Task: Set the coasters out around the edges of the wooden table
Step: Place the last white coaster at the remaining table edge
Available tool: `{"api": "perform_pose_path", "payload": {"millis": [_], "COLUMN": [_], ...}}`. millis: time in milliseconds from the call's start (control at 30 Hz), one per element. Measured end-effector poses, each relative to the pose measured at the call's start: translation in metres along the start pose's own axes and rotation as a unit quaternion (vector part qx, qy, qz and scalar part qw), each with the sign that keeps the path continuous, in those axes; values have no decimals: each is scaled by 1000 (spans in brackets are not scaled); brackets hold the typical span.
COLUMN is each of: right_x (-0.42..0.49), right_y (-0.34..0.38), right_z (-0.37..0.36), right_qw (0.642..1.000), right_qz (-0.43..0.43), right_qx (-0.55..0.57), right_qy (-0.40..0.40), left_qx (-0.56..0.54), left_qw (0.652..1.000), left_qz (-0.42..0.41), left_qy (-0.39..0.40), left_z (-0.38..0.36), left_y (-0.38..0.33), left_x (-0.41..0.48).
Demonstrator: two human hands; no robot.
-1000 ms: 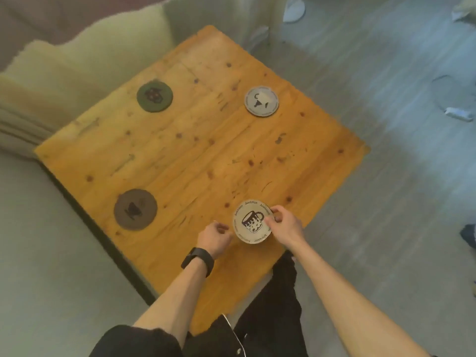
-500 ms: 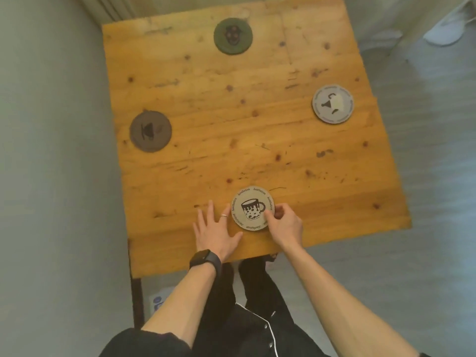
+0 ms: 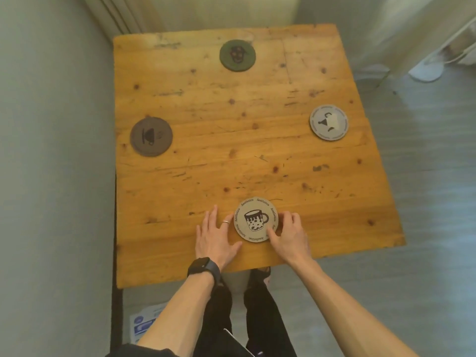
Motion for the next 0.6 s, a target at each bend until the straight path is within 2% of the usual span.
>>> {"api": "perform_pose_path", "payload": {"millis": [100,267,600], "right_x": [7,14,5], "right_y": [1,-1,-7], "right_z": [-2,-2,-1], "right_qw": [997,991,985], "right_qz": [57,92,115], "right_qx": [-44,-78,-126], "right_qy": [32,65,38], "left_qx": [-26,-39,-23], "left_qw": [1000,998,998], "left_qz": [10,32,45], "left_qy": [-14,-25,-24], "left_z": [-6,-14,-21], "left_y": [-3,-4,-4], "left_x": [2,2,-1]}}
Point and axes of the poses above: each hand's wrist, its own x-axis towards the middle knuckle, its own z-axis out of the back of the hand, y = z × x, the point moved 7 cm from there along x, towards the middle knuckle, and after that the axes turned 15 degrees about z, right-handed, at the moved point
